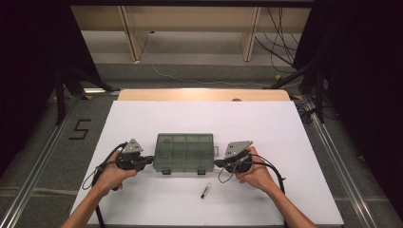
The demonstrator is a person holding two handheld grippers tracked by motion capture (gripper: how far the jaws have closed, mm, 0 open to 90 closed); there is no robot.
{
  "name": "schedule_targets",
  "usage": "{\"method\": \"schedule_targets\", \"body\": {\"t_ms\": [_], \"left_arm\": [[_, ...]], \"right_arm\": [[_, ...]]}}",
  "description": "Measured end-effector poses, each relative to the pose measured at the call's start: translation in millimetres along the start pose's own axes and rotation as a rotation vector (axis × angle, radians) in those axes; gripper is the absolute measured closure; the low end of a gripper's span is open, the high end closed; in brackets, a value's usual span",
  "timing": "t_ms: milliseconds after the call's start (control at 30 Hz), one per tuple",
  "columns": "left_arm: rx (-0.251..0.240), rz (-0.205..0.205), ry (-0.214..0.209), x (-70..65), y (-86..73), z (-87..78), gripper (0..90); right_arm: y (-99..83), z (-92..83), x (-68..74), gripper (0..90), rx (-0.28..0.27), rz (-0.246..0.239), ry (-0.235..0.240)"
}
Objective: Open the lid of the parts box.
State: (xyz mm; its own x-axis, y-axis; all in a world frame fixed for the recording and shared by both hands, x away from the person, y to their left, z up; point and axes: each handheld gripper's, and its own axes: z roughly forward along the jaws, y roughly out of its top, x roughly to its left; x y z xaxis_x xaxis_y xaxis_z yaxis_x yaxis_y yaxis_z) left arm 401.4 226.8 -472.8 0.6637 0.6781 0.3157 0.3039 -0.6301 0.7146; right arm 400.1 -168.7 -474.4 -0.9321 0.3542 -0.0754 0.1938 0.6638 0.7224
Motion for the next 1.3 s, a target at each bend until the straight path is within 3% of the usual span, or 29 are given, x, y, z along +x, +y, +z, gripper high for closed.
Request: {"method": "schedule_targets", "body": {"t_ms": [133,300,333,367,400,500,533,567,600,633,667,700,733,767,800,1000,1300], "left_arm": [[-0.001,0.000,0.001,-0.7,1.2,-1.9,89.5],[-0.032,-0.008,-0.014,-1.2,3.9,-6.0,89.6],[-0.031,-0.006,-0.001,-0.6,4.8,-7.1,89.6],[-0.038,-0.007,-0.014,-1.3,5.5,-7.2,89.5],[-0.048,-0.010,-0.069,-2.4,6.4,-7.1,89.5],[-0.075,-0.014,-0.054,-0.1,7.6,-8.4,89.5],[-0.084,-0.017,-0.081,-0.5,8.4,-8.5,89.5],[-0.095,-0.023,-0.056,0.2,9.5,-9.4,89.5],[-0.102,-0.023,-0.090,-0.1,9.9,-9.3,89.5],[-0.106,-0.025,-0.056,1.2,10.7,-10.7,89.5],[-0.121,-0.036,-0.100,-0.4,11.4,-10.2,89.5],[-0.130,-0.030,-0.086,0.4,13.0,-11.2,89.5],[-0.143,-0.039,-0.103,-0.3,14.0,-11.2,89.5],[-0.165,-0.041,-0.079,0.2,15.4,-11.2,89.5],[-0.157,-0.038,-0.093,0.3,17.2,-12.9,89.6],[-0.209,-0.062,-0.087,-1.9,24.2,-13.2,89.5],[-0.258,-0.071,-0.055,0.2,26.8,-13.6,89.5]], "right_arm": [[0.3,0.2,-0.1,90.0,-0.004,0.007,-0.003],[2.6,-4.7,-1.5,90.0,-0.057,0.033,-0.002],[3.2,-5.3,-1.7,90.0,-0.062,0.031,-0.010],[3.7,-6.0,-2.3,90.0,-0.073,0.031,-0.019],[4.1,-6.5,-2.4,90.0,-0.082,0.036,-0.020],[6.0,-8.3,-2.9,90.0,-0.110,0.046,-0.027],[6.0,-8.3,-2.9,90.0,-0.110,0.046,-0.027],[6.7,-8.5,-3.5,90.0,-0.123,0.045,-0.032],[8.4,-8.8,-3.8,90.0,-0.143,0.047,-0.038],[8.4,-8.8,-3.8,90.0,-0.143,0.047,-0.038],[9.4,-9.1,-3.6,90.0,-0.148,0.045,-0.040],[10.5,-10.0,-4.3,90.0,-0.151,0.039,-0.044],[11.9,-10.9,-4.8,90.0,-0.163,0.047,-0.051],[12.7,-10.7,-5.5,90.0,-0.173,0.045,-0.052],[14.7,-11.2,-7.0,90.0,-0.190,0.047,-0.067],[22.4,-10.3,-10.7,90.0,-0.239,0.039,-0.094],[28.1,-6.7,-13.4,90.0,-0.264,0.032,-0.128]]}}
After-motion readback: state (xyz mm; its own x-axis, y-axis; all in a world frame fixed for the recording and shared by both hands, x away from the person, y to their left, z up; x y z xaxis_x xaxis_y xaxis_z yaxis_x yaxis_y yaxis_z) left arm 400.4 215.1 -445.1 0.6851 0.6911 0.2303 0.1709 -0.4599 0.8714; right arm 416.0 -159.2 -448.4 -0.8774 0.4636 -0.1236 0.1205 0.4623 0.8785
